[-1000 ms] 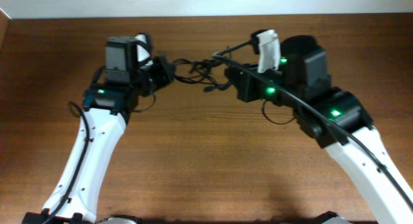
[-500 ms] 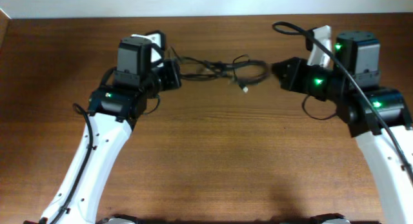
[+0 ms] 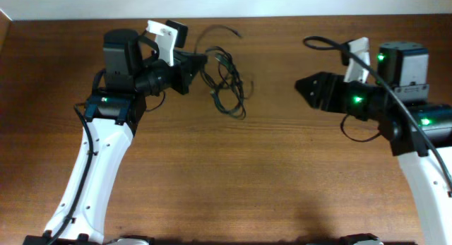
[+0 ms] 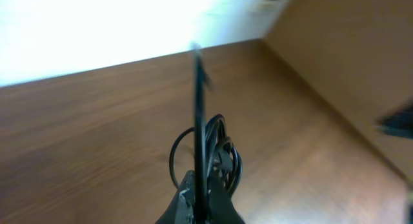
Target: Untangle cables
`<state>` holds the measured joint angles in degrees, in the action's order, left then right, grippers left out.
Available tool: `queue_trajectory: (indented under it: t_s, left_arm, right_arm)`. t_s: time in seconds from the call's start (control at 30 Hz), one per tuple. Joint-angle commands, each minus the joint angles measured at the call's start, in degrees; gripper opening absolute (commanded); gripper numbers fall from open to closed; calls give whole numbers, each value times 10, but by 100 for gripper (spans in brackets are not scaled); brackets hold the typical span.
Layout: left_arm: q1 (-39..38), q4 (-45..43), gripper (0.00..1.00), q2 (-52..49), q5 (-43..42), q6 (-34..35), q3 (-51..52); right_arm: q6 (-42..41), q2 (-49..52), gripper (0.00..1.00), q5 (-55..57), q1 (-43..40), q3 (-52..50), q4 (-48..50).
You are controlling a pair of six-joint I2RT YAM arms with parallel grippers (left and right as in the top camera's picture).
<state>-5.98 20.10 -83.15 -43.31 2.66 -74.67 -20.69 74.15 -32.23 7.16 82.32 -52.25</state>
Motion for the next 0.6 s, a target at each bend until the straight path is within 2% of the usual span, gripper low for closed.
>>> queue_trajectory:
  t_s: [0.0, 0.07, 0.2, 0.3, 0.4, 0.47, 0.53, 0.57]
  left_arm:
    - [2, -13, 0, 4, -100, -29, -1]
    - [2, -26, 0, 4, -129, -26, -1]
    - [2, -49, 0, 4, -189, -18, -1]
    - [2, -49, 0, 4, -193, -18, -1]
    - [2, -50, 0, 4, -208, -14, -1]
    - [2, -51, 0, 4, -210, -2, -1]
    - [2, -51, 0, 4, -210, 10, -1]
    - [2, -51, 0, 4, -210, 10, -1]
  right_arm:
    - [34, 28, 62, -67, 34, 12, 9]
    - [70, 48, 64, -91, 57, 12, 18]
    - [70, 101, 65, -92, 94, 12, 52]
    - [70, 135, 64, -91, 103, 12, 71]
    - [89, 157, 53, -91, 103, 12, 93]
    - [96, 165, 52, -91, 104, 12, 115]
    - [96, 171, 43, -96, 108, 12, 140]
    - [96, 172, 34, -97, 111, 12, 147]
